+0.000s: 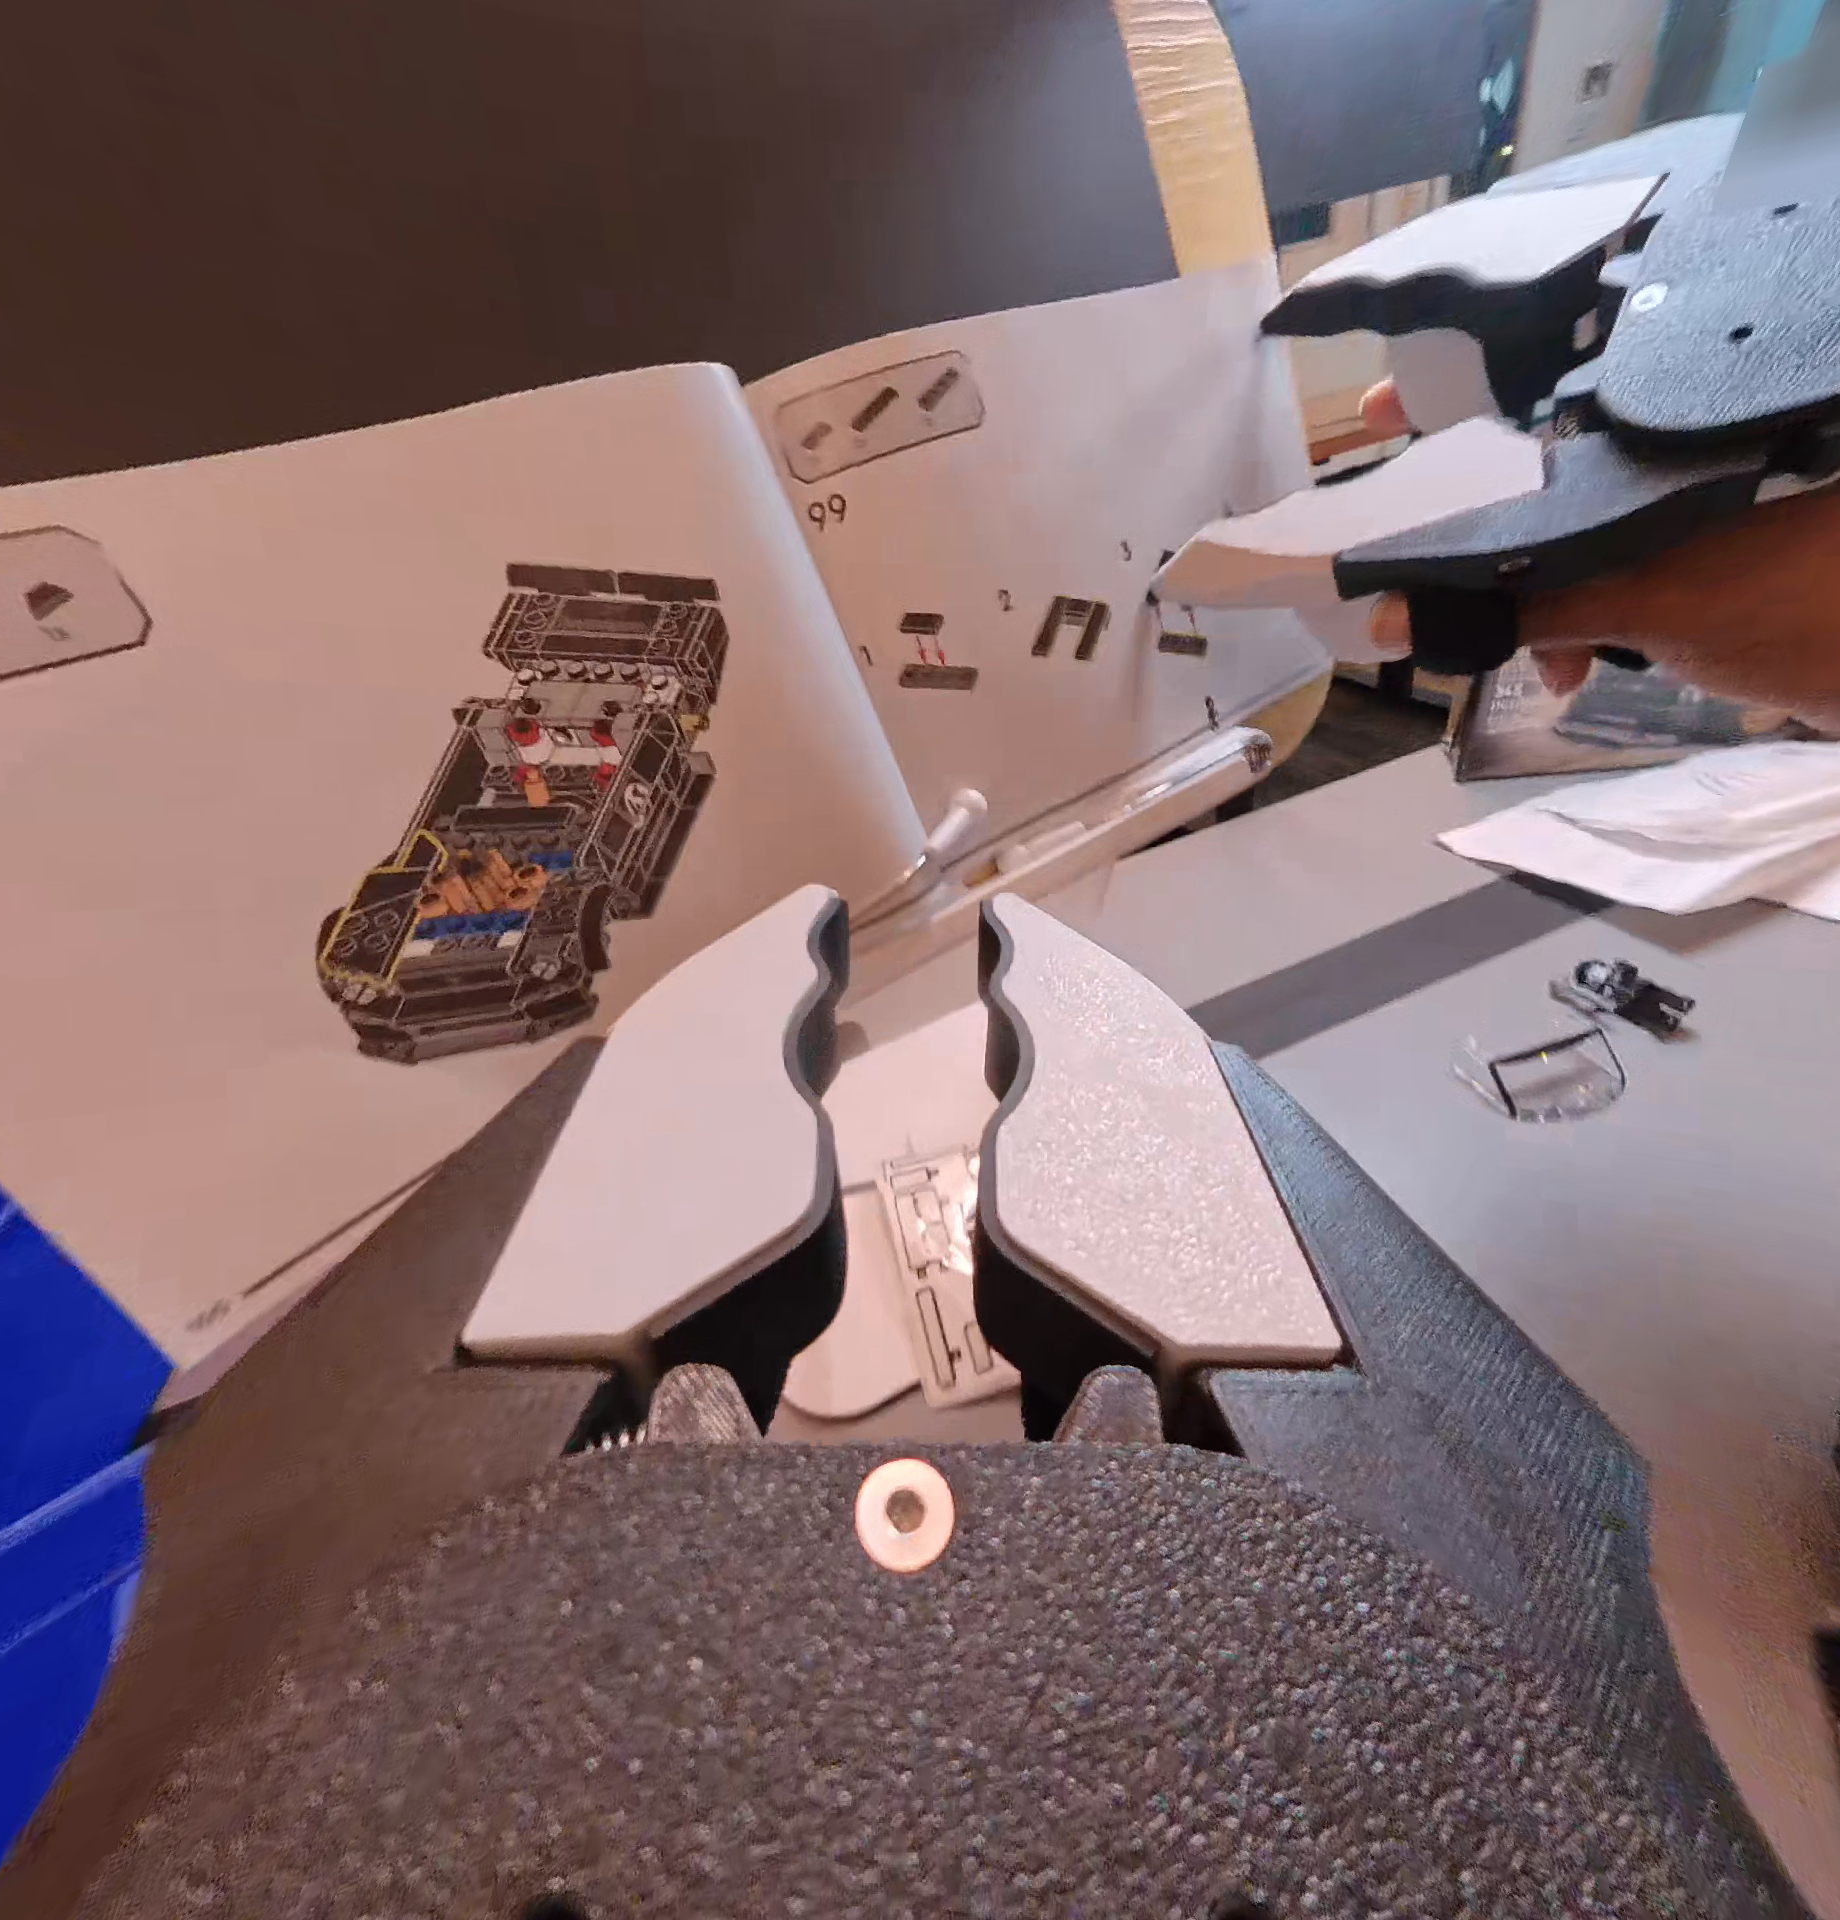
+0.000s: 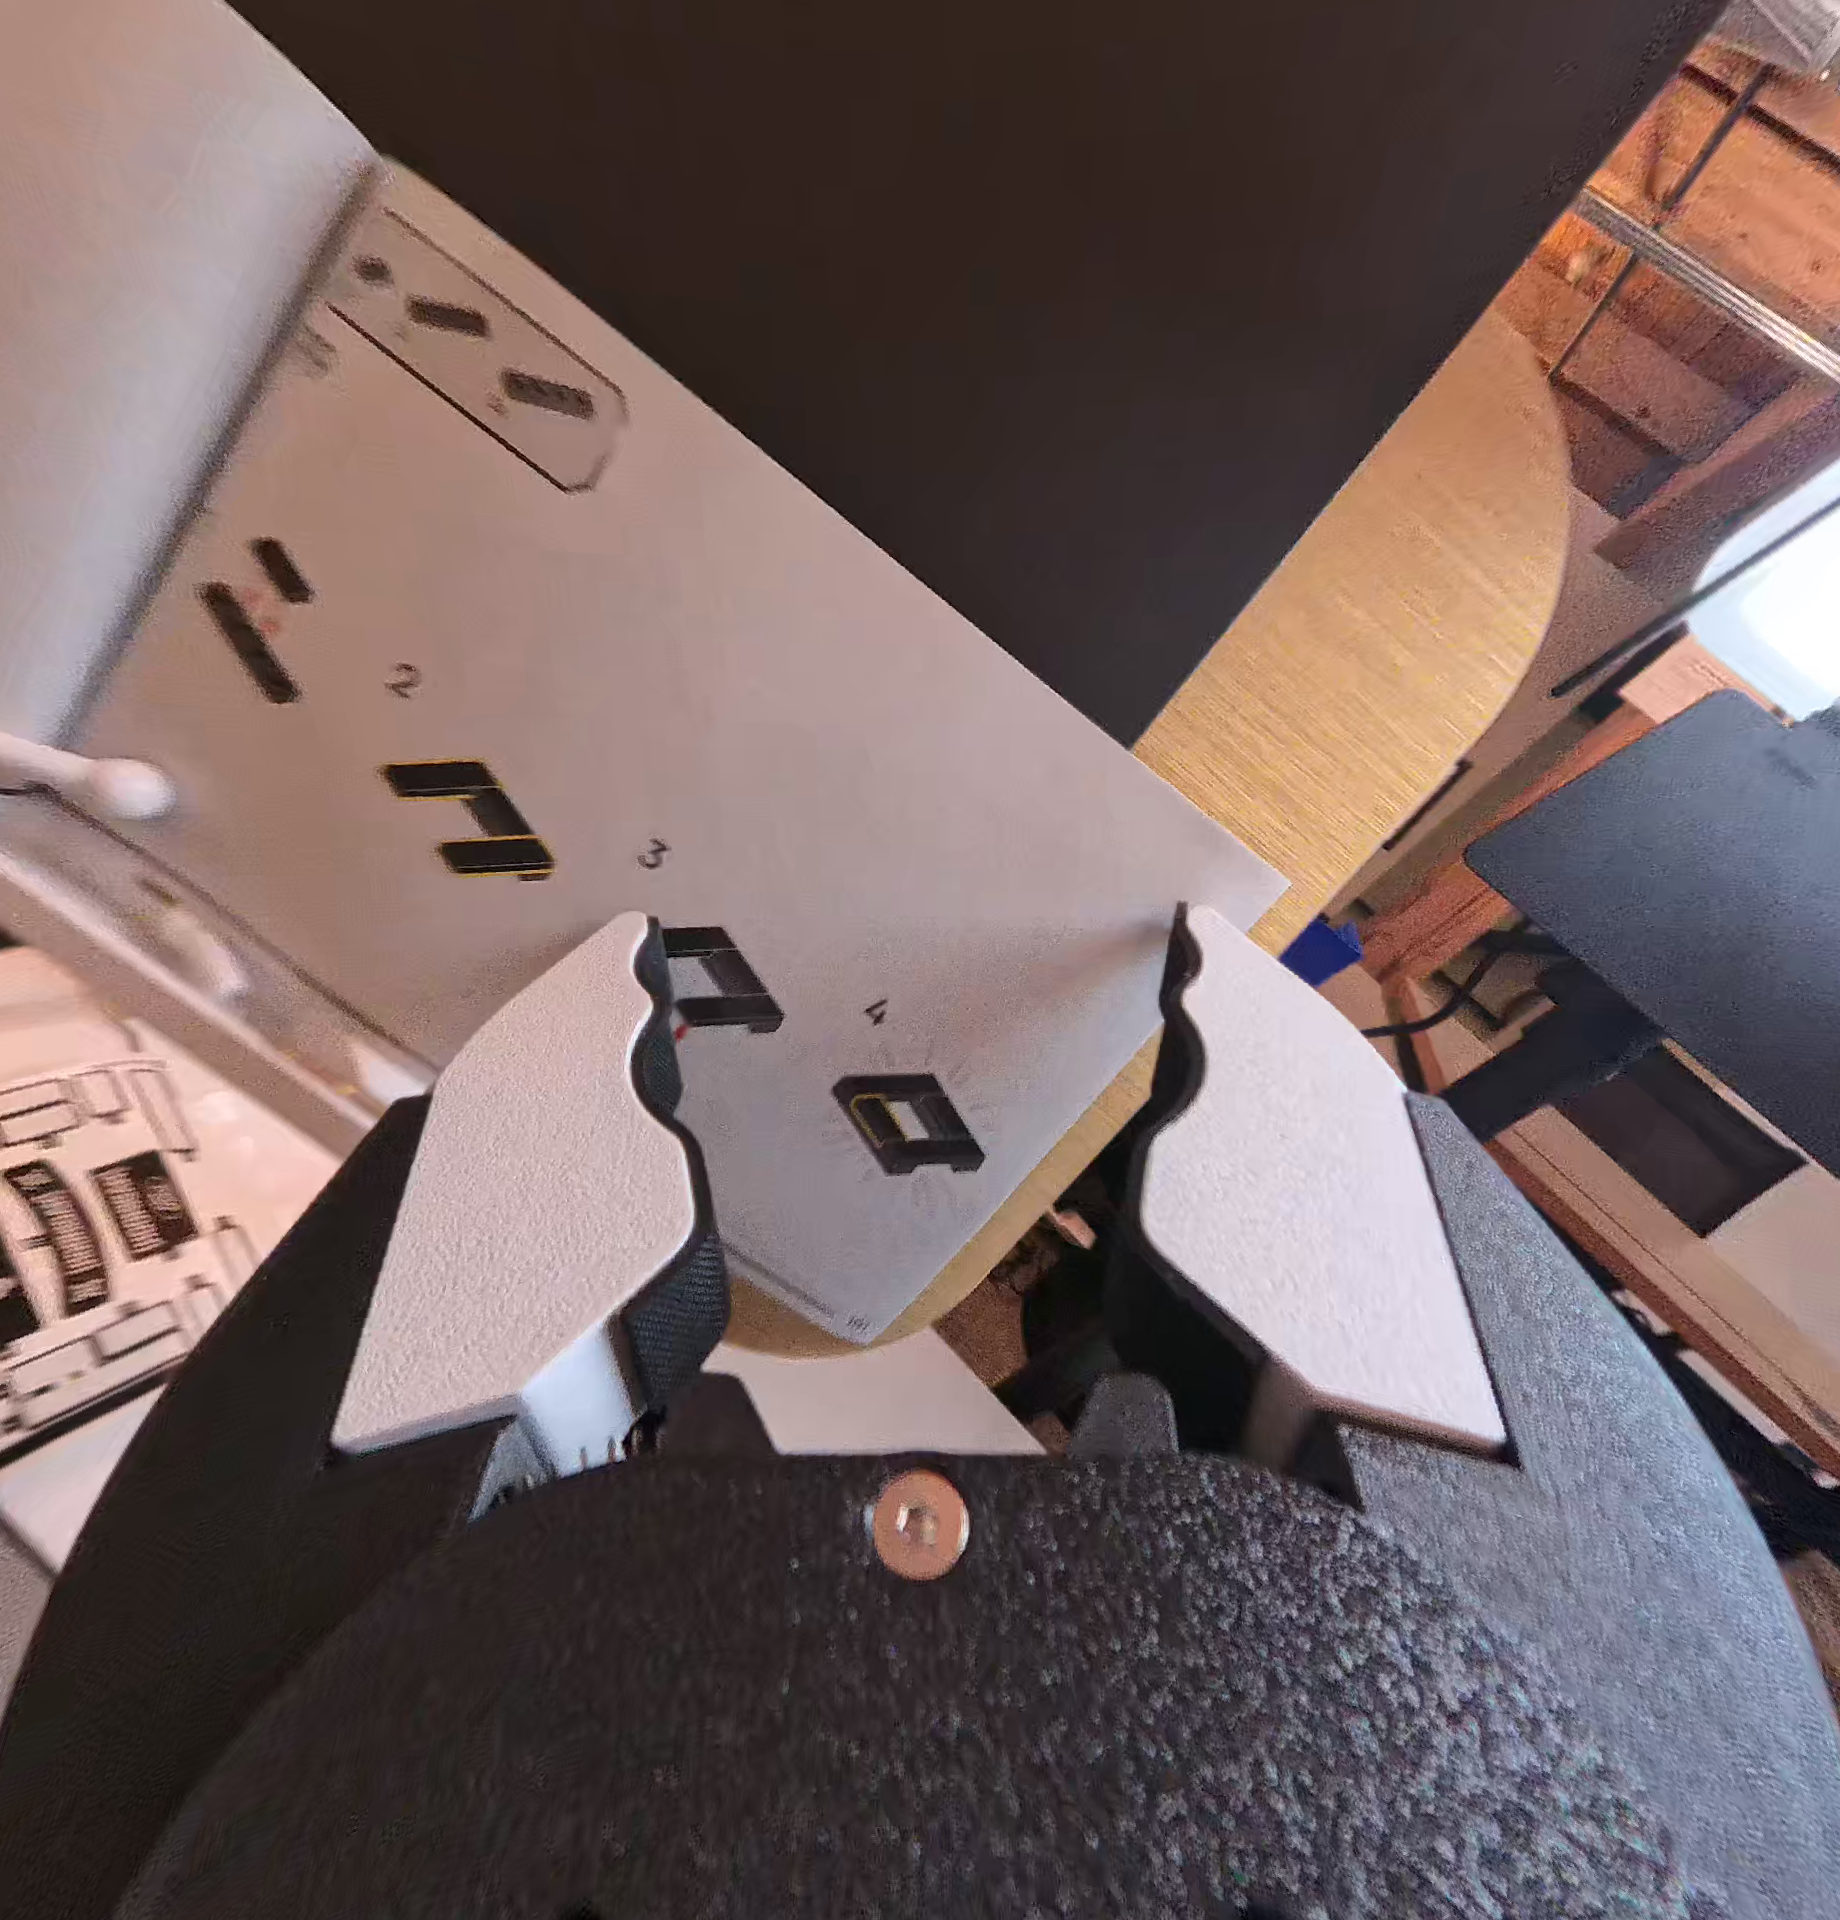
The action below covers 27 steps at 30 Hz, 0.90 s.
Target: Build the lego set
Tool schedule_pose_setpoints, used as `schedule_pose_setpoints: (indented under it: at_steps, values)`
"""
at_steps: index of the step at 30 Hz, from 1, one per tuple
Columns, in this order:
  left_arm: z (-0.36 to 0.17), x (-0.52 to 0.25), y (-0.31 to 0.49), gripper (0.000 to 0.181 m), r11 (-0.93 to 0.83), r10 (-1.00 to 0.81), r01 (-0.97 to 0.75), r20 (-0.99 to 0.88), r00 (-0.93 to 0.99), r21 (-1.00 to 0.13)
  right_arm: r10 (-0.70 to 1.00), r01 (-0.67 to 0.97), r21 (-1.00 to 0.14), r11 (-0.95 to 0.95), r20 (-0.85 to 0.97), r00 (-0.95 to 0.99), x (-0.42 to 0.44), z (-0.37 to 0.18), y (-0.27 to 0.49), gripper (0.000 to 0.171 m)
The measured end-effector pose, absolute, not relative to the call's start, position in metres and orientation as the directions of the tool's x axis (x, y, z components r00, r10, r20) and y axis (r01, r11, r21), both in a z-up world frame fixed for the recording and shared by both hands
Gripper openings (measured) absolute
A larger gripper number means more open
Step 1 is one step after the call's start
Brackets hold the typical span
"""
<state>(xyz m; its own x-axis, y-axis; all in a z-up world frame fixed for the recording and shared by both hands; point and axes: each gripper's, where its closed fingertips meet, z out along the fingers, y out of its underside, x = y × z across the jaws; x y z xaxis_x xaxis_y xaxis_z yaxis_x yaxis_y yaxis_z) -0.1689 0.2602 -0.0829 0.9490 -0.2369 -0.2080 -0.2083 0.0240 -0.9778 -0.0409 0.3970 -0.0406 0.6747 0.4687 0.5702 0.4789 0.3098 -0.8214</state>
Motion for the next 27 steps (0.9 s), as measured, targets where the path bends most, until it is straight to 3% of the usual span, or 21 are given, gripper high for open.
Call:
schedule_pose_setpoints:
  at_steps: [5,9,11,16,23,27]
  values:
    - [-0.092,-0.165,0.272,0.021,0.024,-0.263,-0.187,-0.187,0.947,-0.982,0.469,0.436,-0.84,0.323,0.543,0.697,-0.045,-0.044,0.404,0.083]
    - [-0.104,-0.167,0.273,0.02,0.003,-0.273,-0.192,-0.185,0.944,-0.981,0.484,0.398,-0.85,0.346,0.525,0.701,-0.046,-0.046,0.398,0.053]
    - [-0.105,-0.169,0.272,0.019,0.004,-0.271,-0.194,-0.188,0.944,-0.981,0.49,0.399,-0.845,0.355,0.532,0.691,-0.047,-0.047,0.391,0.029]
    - [-0.097,-0.164,0.265,0.022,0.019,-0.303,-0.158,-0.156,0.94,-0.987,0.436,0.406,-0.789,0.461,0.6,0.671,-0.051,-0.045,0.35,0.017]
    - [-0.056,-0.117,0.25,0.035,-0.04,-0.593,0.172,0.162,0.789,-0.984,0.331,0.463,-0.585,0.666,0.788,0.519,-0.087,-0.067,0.276,0.012]
    - [-0.047,-0.115,0.254,0.035,-0.262,-0.684,0.473,0.508,0.524,-0.841,0.241,0.502,-0.448,0.74,0.873,0.424,-0.111,-0.085,0.252,0.012]
